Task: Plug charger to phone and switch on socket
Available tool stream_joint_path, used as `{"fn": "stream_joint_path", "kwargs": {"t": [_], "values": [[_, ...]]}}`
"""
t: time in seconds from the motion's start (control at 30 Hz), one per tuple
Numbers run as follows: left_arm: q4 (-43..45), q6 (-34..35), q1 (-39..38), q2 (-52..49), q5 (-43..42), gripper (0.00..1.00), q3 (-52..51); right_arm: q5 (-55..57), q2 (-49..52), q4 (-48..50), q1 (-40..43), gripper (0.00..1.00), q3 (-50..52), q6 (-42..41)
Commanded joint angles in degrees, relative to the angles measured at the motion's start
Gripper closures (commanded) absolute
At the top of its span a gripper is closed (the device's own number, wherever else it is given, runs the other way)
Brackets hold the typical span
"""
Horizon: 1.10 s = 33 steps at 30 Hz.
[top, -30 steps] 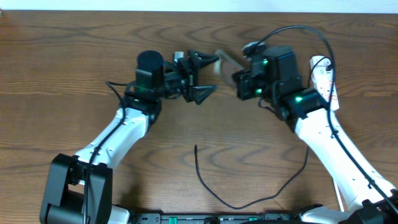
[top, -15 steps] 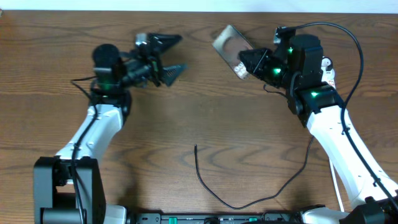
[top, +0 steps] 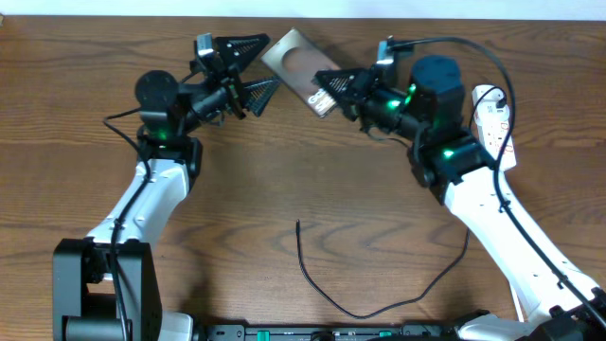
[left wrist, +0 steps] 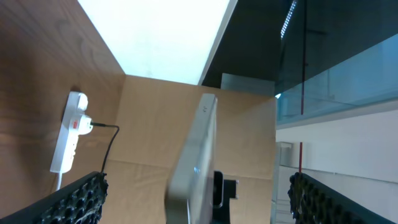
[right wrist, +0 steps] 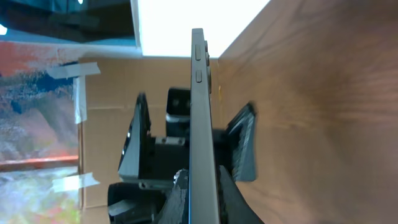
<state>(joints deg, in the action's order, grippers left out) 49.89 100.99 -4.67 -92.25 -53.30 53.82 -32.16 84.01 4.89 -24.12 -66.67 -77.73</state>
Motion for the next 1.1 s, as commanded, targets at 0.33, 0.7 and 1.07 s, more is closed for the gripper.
{"fn": "stream_joint_path", "kwargs": {"t": [0.33,0.7,1.07], "values": [[0.4,0.4,-3.0,1.0,6.2,0.17,0.6,2.8,-0.5,1.4,-3.6,0.99,-1.1,-9.5],[0.3,-0.7,-3.1,1.0,6.2,0.35,0.6,3.8,-0.5,1.4,-5.7,0.99,-1.1,-9.5],[0.4,-1.6,-3.1,1.0,6.3,0.93,0.6,3.7,-0.5,1.3,-5.7,0.99,-1.1,-9.4]]}}
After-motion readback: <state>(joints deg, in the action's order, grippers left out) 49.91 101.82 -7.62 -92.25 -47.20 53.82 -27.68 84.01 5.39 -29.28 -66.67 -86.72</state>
